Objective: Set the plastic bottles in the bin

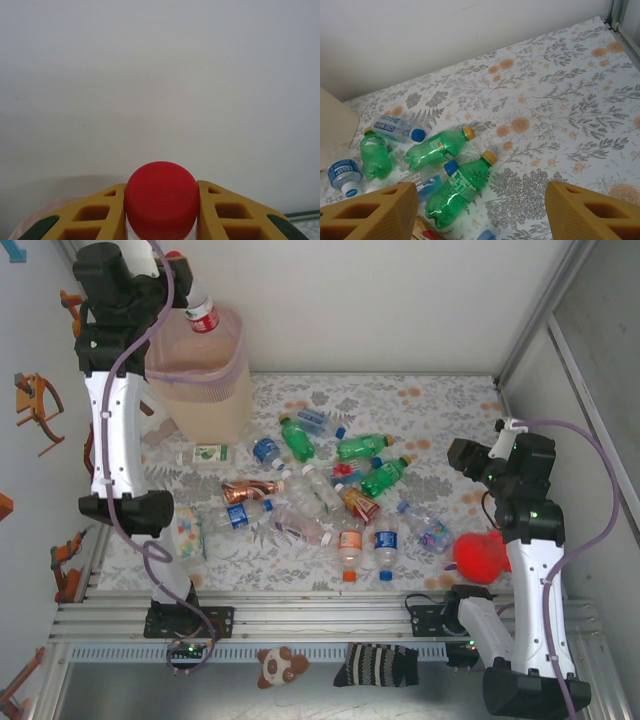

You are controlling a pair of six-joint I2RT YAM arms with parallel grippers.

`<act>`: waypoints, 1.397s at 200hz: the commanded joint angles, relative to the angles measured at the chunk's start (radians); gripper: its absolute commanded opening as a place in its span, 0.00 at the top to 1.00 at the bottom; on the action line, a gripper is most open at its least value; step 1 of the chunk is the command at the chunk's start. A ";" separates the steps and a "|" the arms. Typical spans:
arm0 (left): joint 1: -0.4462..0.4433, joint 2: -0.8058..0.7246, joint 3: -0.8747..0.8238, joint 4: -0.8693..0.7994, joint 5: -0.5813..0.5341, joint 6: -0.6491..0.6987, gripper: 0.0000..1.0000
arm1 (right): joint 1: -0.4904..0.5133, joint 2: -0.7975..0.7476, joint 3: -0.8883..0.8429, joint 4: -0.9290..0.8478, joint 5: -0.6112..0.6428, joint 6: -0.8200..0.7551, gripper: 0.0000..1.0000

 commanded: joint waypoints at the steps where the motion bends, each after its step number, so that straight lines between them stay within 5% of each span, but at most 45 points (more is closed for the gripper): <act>1: 0.033 0.067 0.022 -0.140 0.028 -0.036 0.77 | -0.005 -0.004 0.020 -0.007 0.000 -0.016 0.33; 146: 0.052 0.331 -0.109 -0.363 0.005 0.023 0.74 | -0.005 0.013 -0.029 0.014 0.016 0.006 0.33; 240: 0.034 0.324 -0.137 -0.329 -0.001 0.019 0.40 | -0.005 -0.020 -0.044 -0.003 0.029 0.013 0.34; 279: 0.034 0.260 -0.109 -0.321 0.018 0.010 0.38 | -0.005 -0.035 -0.041 -0.006 0.031 0.017 0.34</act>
